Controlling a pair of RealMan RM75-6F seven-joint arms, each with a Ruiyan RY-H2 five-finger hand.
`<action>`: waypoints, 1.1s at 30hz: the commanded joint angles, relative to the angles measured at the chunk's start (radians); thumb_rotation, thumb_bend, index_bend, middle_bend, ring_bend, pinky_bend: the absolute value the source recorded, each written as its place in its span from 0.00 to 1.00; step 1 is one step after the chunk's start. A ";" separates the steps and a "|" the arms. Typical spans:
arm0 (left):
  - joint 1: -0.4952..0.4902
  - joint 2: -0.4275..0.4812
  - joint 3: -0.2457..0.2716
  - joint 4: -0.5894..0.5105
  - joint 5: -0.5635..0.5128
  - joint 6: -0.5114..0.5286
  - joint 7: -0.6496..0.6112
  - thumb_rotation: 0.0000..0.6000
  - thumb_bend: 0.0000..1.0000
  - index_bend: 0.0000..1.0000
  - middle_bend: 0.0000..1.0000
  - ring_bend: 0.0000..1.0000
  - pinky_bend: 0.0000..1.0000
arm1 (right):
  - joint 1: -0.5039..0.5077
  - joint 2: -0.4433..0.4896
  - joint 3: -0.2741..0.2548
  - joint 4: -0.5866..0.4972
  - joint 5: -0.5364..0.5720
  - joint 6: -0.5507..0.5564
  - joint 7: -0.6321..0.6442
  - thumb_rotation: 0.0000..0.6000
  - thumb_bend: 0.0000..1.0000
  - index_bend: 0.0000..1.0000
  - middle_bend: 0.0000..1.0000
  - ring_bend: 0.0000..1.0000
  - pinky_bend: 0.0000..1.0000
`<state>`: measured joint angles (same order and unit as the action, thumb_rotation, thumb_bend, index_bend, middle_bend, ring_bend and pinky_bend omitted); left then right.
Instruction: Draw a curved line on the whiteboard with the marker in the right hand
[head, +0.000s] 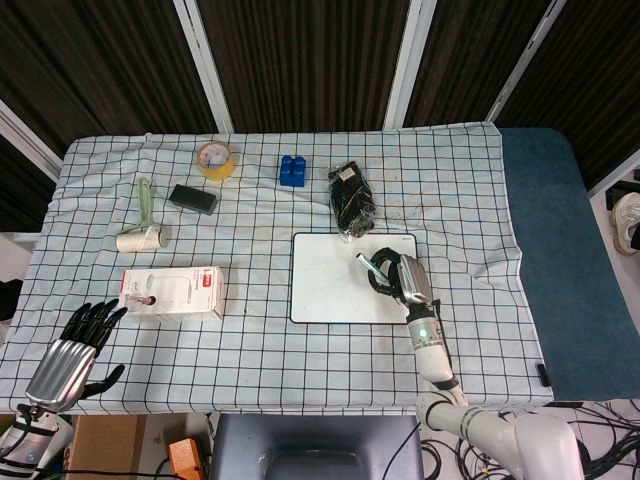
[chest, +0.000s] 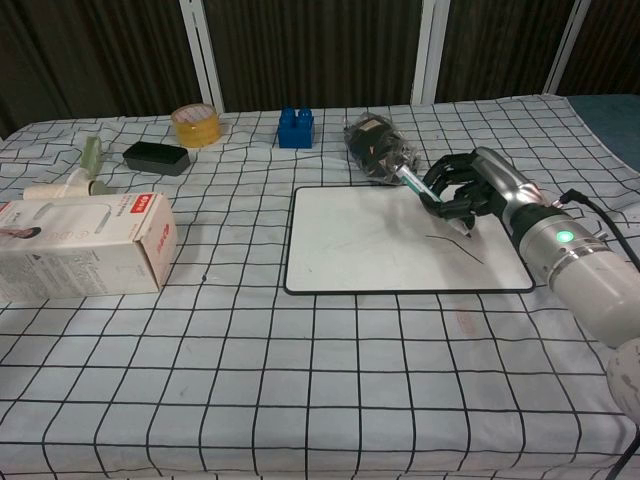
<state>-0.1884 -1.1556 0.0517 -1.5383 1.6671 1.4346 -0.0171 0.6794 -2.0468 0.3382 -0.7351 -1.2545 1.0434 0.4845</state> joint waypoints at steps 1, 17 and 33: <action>0.000 0.000 0.001 0.000 0.001 0.001 0.000 1.00 0.30 0.00 0.00 0.00 0.00 | 0.022 -0.051 -0.013 0.080 -0.026 0.016 0.019 1.00 0.39 1.00 0.73 0.71 0.75; -0.001 0.000 0.004 0.000 0.007 -0.002 0.002 1.00 0.30 0.00 0.00 0.00 0.00 | 0.043 -0.103 -0.022 0.191 -0.045 0.017 0.063 1.00 0.39 1.00 0.73 0.71 0.75; -0.001 0.000 0.005 0.000 0.008 -0.003 0.003 1.00 0.30 0.00 0.00 0.00 0.00 | 0.048 -0.120 -0.026 0.240 -0.049 0.009 0.071 1.00 0.39 1.00 0.73 0.71 0.75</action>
<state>-0.1897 -1.1556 0.0571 -1.5382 1.6751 1.4314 -0.0144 0.7270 -2.1661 0.3121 -0.4953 -1.3037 1.0531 0.5552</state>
